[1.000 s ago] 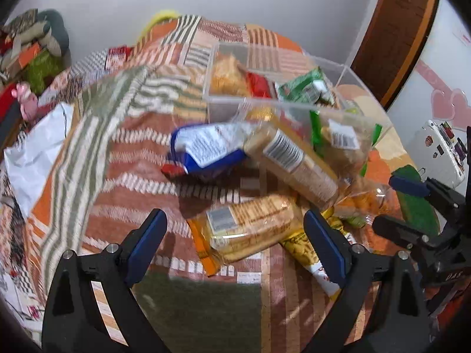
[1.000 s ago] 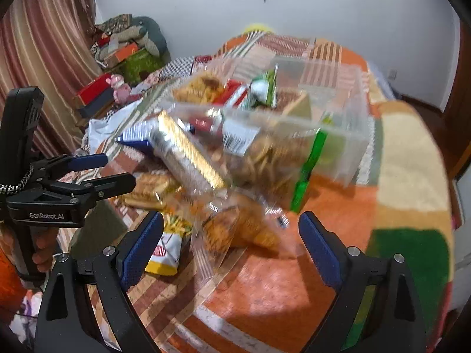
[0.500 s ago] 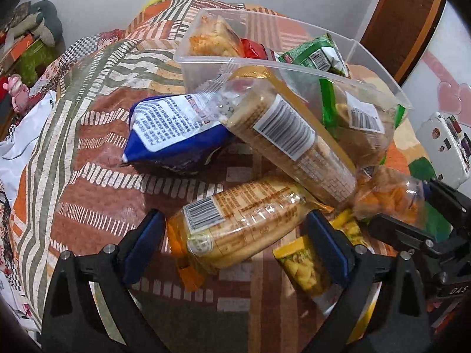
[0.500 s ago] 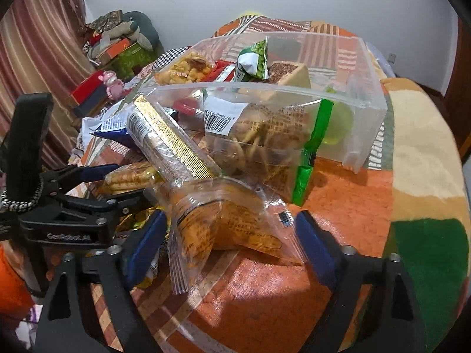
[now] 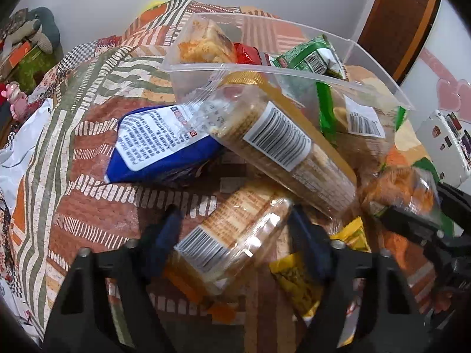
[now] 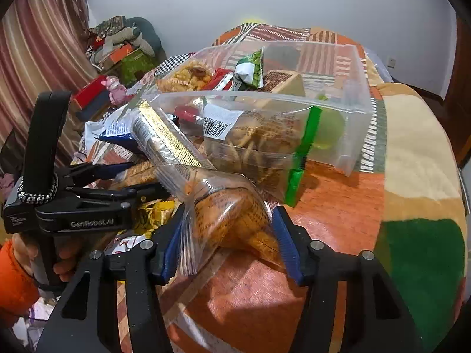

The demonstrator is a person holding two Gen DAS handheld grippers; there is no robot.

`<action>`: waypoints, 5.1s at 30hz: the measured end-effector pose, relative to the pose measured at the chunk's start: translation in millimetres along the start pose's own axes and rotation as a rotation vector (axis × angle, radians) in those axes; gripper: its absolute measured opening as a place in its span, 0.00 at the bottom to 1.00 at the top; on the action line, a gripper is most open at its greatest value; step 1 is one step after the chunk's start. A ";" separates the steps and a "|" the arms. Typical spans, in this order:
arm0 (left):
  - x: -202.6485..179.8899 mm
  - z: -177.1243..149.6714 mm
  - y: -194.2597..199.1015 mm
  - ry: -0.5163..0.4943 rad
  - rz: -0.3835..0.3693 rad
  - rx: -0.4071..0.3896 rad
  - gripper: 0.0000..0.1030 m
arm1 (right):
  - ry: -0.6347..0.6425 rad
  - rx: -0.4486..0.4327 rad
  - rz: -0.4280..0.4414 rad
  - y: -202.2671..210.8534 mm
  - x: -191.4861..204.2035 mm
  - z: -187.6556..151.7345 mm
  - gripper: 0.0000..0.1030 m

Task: Organize snacks
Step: 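Grasp the clear cracker bag with the right tool while the left tool grasps an orange-wrapped bar, then carry the cracker bag and orange bar over the clear box and release both, then grasp the yellow-white chip bag with the right tool while the left tool grasps a clear bread pack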

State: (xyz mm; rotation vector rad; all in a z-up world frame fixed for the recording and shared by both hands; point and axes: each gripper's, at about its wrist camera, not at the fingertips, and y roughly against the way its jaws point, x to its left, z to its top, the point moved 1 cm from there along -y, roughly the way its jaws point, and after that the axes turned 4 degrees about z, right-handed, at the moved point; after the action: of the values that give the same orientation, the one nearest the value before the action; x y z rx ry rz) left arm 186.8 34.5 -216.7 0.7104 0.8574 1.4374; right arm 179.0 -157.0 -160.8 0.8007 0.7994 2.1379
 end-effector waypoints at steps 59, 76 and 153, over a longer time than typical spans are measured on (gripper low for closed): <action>-23.1 147.8 33.3 -0.085 -0.048 -0.218 0.32 | -0.123 -0.329 -0.065 32.1 -52.6 116.6 0.44; -31.5 155.0 -14.7 -0.116 -0.018 -0.107 0.35 | -0.070 -0.150 -0.135 -27.2 -55.7 123.8 0.46; -36.6 42.7 -2.5 0.067 -0.039 -0.033 0.70 | -0.085 -0.063 -0.030 30.2 -29.8 -6.2 0.34</action>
State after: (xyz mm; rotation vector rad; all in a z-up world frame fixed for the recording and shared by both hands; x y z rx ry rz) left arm 226.0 1.6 -193.3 0.6198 0.8925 1.4442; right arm 179.2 -198.8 -151.2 0.8358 0.6931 2.0771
